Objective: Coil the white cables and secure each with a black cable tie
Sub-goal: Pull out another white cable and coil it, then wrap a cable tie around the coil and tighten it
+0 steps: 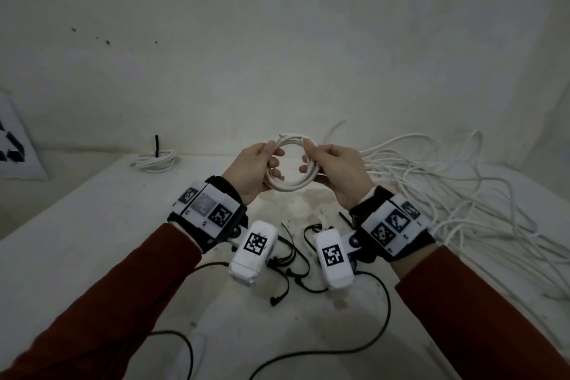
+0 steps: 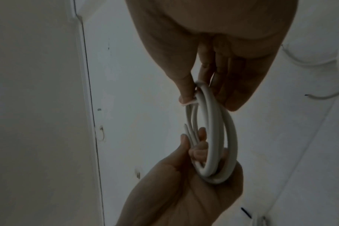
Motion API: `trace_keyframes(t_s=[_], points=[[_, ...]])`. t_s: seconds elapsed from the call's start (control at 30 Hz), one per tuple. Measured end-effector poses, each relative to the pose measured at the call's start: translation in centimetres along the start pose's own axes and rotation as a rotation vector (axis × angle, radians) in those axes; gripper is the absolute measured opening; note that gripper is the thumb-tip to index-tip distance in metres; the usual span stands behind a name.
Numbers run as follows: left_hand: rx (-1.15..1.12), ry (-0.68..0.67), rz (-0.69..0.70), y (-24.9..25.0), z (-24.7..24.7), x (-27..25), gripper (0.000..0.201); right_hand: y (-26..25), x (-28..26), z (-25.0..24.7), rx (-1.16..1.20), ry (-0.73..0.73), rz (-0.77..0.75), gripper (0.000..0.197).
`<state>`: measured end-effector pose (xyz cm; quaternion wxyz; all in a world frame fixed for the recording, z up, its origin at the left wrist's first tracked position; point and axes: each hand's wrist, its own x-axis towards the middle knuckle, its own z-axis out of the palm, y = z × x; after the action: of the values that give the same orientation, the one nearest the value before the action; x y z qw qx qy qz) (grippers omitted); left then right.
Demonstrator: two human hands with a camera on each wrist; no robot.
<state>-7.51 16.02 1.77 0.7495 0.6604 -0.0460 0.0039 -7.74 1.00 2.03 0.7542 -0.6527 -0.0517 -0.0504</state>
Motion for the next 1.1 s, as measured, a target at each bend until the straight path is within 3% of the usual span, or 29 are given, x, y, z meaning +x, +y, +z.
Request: trace_keyframes(t_s=[0.2, 0.27, 0.37, 0.47, 0.57, 0.7, 0.9, 1.0, 1.1], points=[[0.075, 0.156, -0.015, -0.8, -3.0, -0.4, 0.030, 0.5, -0.2, -0.7, -0.466, -0.188, 0.026, 0.019], [0.132, 0.223, -0.006, -1.0, -4.5, -0.4, 0.031, 1.0, -0.6, -0.9, -0.686, -0.251, -0.033, 0.013], [0.185, 0.285, 0.006, -1.4, -6.1, -0.4, 0.032, 1.8, -1.9, -0.4, -1.083, -0.536, -0.151, 0.012], [0.221, 0.290, 0.014, -1.5, -6.7, -0.5, 0.034, 2.5, -2.9, 0.7, -1.391, -0.827, -0.176, 0.020], [0.223, 0.304, 0.022, -1.6, -6.8, -0.4, 0.033, 3.5, -3.3, 1.7, -1.548, -0.931, -0.170, 0.024], [0.216, 0.337, 0.023, -1.5, -6.9, -0.4, 0.020, 4.3, -3.6, 2.4, -1.625, -0.960, -0.163, 0.023], [0.141, 0.327, 0.054, -0.7, -6.9, -0.8, 0.018, 4.3, -3.2, 1.6, -1.566, -0.947, -0.194, 0.018], [0.174, 0.312, 0.117, -0.5, -6.7, -0.9, 0.021, 2.4, -2.8, 0.7, -1.461, -0.864, -0.206, 0.013], [0.173, 0.301, 0.170, -0.2, -6.8, -0.8, 0.021, -0.9, -2.2, -0.9, -1.205, -0.780, -0.218, 0.008]])
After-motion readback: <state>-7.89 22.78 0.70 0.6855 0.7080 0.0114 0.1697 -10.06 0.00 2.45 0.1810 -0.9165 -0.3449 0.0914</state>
